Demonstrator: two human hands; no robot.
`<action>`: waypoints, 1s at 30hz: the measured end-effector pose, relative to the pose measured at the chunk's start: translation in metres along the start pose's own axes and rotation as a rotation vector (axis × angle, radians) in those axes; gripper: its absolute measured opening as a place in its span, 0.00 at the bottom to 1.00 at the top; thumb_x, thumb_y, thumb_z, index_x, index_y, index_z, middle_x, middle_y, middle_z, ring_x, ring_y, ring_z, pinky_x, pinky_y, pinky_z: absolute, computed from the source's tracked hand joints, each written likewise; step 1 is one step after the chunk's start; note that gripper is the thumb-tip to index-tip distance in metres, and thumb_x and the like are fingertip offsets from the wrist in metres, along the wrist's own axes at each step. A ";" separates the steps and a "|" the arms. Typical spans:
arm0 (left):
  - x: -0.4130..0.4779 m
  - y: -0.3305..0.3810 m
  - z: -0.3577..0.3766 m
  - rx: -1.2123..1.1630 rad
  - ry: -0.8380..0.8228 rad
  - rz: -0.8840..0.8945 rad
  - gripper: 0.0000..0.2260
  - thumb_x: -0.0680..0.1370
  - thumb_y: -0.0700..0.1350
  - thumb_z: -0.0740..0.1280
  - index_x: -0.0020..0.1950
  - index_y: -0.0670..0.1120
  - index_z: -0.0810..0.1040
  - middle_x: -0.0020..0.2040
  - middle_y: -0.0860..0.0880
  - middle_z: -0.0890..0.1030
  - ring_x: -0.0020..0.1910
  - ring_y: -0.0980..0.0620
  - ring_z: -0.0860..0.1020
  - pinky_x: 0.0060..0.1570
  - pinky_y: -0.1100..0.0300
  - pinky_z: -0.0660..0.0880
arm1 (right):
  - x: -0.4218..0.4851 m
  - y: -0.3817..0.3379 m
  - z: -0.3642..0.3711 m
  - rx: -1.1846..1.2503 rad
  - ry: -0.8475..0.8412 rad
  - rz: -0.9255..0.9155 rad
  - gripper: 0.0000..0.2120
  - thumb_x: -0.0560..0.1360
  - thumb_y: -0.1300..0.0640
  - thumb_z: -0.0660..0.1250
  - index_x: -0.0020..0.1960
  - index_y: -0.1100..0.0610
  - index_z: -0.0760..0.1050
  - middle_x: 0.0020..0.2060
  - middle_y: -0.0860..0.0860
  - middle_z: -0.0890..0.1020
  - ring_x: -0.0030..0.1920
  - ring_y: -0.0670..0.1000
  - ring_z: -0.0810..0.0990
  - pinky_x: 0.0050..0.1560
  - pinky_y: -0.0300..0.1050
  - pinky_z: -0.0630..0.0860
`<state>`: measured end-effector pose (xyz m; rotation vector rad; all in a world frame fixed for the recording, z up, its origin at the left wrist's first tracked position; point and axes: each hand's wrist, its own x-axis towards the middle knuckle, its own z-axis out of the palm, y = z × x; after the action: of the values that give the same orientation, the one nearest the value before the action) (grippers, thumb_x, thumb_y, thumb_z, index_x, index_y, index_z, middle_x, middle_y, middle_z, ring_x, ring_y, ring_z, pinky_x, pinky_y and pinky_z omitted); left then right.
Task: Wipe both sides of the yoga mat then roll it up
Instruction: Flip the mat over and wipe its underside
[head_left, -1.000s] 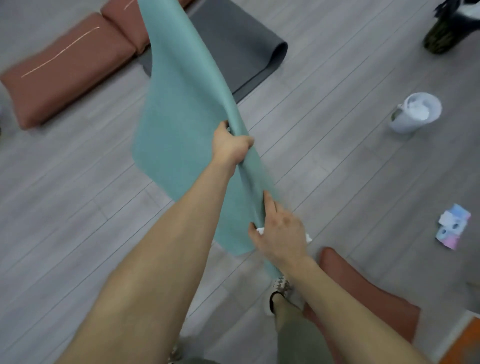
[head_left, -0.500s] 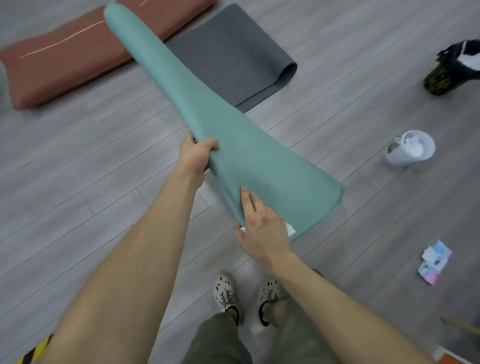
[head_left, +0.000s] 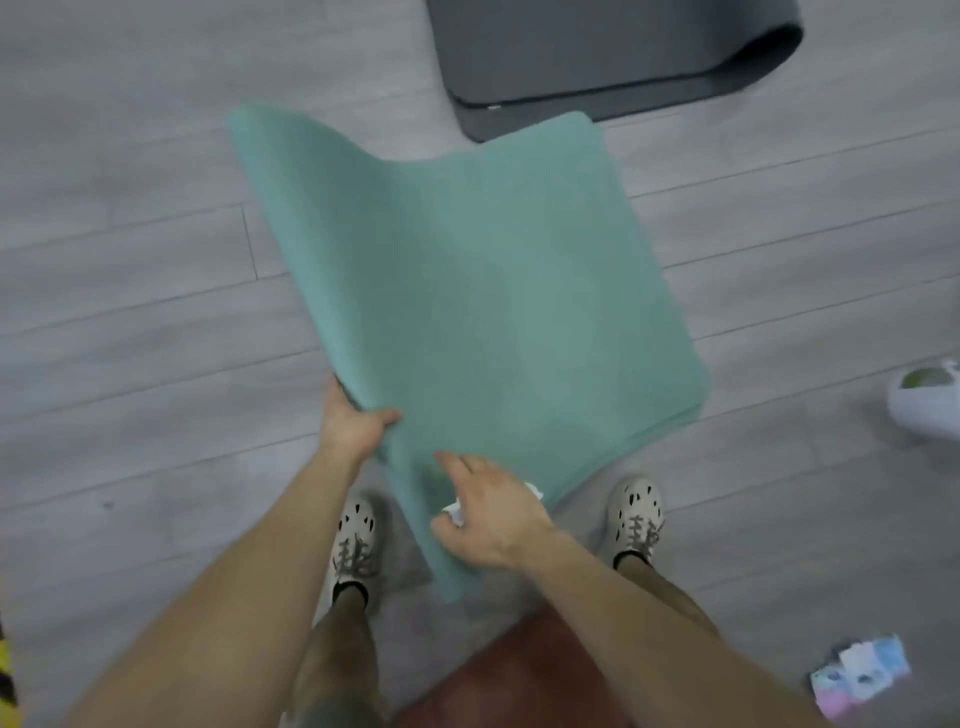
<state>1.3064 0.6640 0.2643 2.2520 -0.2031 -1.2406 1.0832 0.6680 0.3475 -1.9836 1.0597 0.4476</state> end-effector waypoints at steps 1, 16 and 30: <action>0.010 -0.021 0.012 0.013 0.023 0.003 0.35 0.66 0.35 0.80 0.68 0.50 0.71 0.59 0.50 0.83 0.55 0.46 0.82 0.59 0.48 0.81 | 0.004 0.025 0.008 -0.005 -0.014 -0.006 0.34 0.75 0.48 0.61 0.79 0.57 0.62 0.68 0.57 0.76 0.68 0.60 0.74 0.70 0.54 0.72; 0.150 -0.274 0.036 0.109 0.432 -0.069 0.33 0.70 0.51 0.70 0.75 0.56 0.66 0.65 0.47 0.81 0.63 0.40 0.80 0.65 0.48 0.76 | 0.165 0.230 0.179 -0.132 0.074 -0.117 0.10 0.80 0.65 0.64 0.60 0.58 0.79 0.55 0.58 0.76 0.47 0.66 0.82 0.50 0.60 0.80; 0.223 -0.370 0.079 0.650 0.739 0.350 0.36 0.73 0.59 0.62 0.82 0.58 0.60 0.84 0.38 0.55 0.83 0.38 0.56 0.77 0.36 0.59 | 0.278 0.211 0.230 -0.443 0.367 -0.519 0.19 0.75 0.57 0.63 0.66 0.54 0.74 0.58 0.54 0.78 0.55 0.61 0.80 0.52 0.55 0.79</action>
<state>1.3194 0.8560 -0.1303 2.8750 -0.7497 -0.1030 1.0891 0.6432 -0.0691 -2.7039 0.6381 0.0292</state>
